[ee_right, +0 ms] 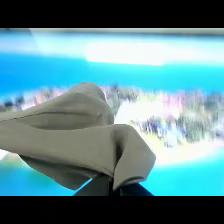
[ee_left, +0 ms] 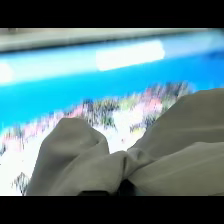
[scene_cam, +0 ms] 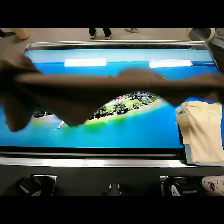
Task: Fold the shirts.
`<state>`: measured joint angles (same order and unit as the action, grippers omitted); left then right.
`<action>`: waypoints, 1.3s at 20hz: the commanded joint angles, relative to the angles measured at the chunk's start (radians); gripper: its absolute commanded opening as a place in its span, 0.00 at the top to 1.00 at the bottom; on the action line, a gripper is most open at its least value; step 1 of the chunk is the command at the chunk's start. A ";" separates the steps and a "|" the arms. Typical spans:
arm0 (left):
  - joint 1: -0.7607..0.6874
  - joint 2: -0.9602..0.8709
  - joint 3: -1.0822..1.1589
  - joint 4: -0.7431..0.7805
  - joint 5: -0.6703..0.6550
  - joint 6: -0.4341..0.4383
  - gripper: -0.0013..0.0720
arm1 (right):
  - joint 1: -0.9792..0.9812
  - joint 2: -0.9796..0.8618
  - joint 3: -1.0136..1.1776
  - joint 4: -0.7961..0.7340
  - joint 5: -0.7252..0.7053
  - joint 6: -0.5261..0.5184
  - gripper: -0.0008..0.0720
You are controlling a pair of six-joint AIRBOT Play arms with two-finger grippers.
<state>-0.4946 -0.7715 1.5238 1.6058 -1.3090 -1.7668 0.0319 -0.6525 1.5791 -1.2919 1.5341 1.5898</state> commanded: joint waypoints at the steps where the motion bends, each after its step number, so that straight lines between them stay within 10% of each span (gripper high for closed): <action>1: 0.001 -0.062 -0.289 -0.062 0.042 -0.007 0.94 | -0.004 -0.061 -0.167 -0.053 0.183 0.026 0.96; 5: 0.009 -0.263 -0.626 -0.165 0.466 -0.008 0.94 | -0.004 -0.100 -0.626 0.000 -0.148 0.030 0.96; 8: 0.057 -0.497 -0.555 -0.215 0.504 -0.045 0.93 | -0.004 -0.155 -0.787 0.052 -0.274 0.045 0.96; 9: 0.077 -0.563 -0.501 -0.256 0.447 -0.035 0.80 | -0.004 -0.171 -0.794 0.058 -0.273 0.045 0.96; 11: 0.124 -0.642 -0.363 -0.269 0.206 -0.004 0.00 | -0.004 -0.179 -0.793 0.066 -0.278 0.044 0.96; 13: 0.190 -0.624 -0.280 -0.267 -0.055 0.194 0.01 | -0.004 -0.179 -0.794 0.054 -0.277 0.033 0.96; 15: 0.283 -0.502 -0.337 -0.285 -0.141 0.211 0.01 | -0.005 -0.179 -0.794 0.029 -0.264 0.011 0.96; 20: 0.422 -0.121 -0.911 -0.455 0.024 0.070 0.02 | -0.004 -0.180 -0.794 -0.002 -0.266 -0.016 0.96; 26: 0.412 -0.137 -1.197 -0.742 0.335 0.127 0.03 | -0.005 -0.180 -0.794 -0.002 -0.281 -0.016 0.96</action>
<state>-0.0853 -0.9112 0.4358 1.0046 -1.1168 -1.6741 0.0269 -0.8314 0.7856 -1.2911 1.2572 1.5776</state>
